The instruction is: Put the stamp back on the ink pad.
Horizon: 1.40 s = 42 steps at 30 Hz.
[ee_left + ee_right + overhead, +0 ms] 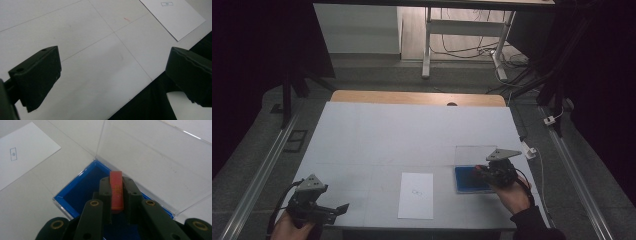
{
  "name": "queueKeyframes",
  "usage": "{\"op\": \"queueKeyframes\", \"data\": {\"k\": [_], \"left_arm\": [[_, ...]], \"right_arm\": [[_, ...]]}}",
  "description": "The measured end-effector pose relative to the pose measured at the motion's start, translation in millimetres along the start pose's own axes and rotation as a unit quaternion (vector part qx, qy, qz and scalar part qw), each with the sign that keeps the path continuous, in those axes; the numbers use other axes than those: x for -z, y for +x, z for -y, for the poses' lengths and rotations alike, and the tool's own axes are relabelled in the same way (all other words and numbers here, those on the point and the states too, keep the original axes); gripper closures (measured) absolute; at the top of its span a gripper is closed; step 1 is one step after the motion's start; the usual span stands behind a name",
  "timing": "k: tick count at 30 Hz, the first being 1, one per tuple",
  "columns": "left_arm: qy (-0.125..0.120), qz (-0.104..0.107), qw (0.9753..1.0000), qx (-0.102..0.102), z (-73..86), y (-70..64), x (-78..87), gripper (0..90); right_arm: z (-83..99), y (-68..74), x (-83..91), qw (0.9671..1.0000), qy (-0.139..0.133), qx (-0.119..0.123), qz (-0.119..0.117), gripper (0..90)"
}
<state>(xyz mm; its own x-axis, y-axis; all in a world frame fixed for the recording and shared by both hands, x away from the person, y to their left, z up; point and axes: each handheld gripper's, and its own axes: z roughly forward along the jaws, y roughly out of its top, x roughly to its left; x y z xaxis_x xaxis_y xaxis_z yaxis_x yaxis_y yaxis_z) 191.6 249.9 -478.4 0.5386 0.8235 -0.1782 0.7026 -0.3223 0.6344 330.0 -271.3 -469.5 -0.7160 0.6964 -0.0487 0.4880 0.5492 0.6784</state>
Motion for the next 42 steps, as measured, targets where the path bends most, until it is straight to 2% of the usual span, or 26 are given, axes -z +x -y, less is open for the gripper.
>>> {"op": "queueKeyframes", "data": {"k": [13,26,33,42], "left_arm": [[0.001,0.000,1.0000,0.000,0.0,-0.1,-0.1,0.4],[0.001,-0.001,1.0000,-0.002,-0.1,-0.4,-0.2,0.4],[0.002,-0.001,1.0000,-0.002,-0.1,-0.5,-0.2,0.4],[0.000,0.002,1.0000,0.001,0.1,0.2,0.1,0.1]], "right_arm": [[3.1,-1.2,-11.4,0.9995,0.032,0.005,-0.004,79.2],[2.8,-1.7,-11.7,0.9994,0.035,0.001,-0.005,78.5],[1.7,-1.5,-8.9,0.9997,0.020,-0.009,-0.006,72.7],[-0.4,-1.5,-2.7,0.9997,0.001,-0.022,-0.002,55.9]]}}
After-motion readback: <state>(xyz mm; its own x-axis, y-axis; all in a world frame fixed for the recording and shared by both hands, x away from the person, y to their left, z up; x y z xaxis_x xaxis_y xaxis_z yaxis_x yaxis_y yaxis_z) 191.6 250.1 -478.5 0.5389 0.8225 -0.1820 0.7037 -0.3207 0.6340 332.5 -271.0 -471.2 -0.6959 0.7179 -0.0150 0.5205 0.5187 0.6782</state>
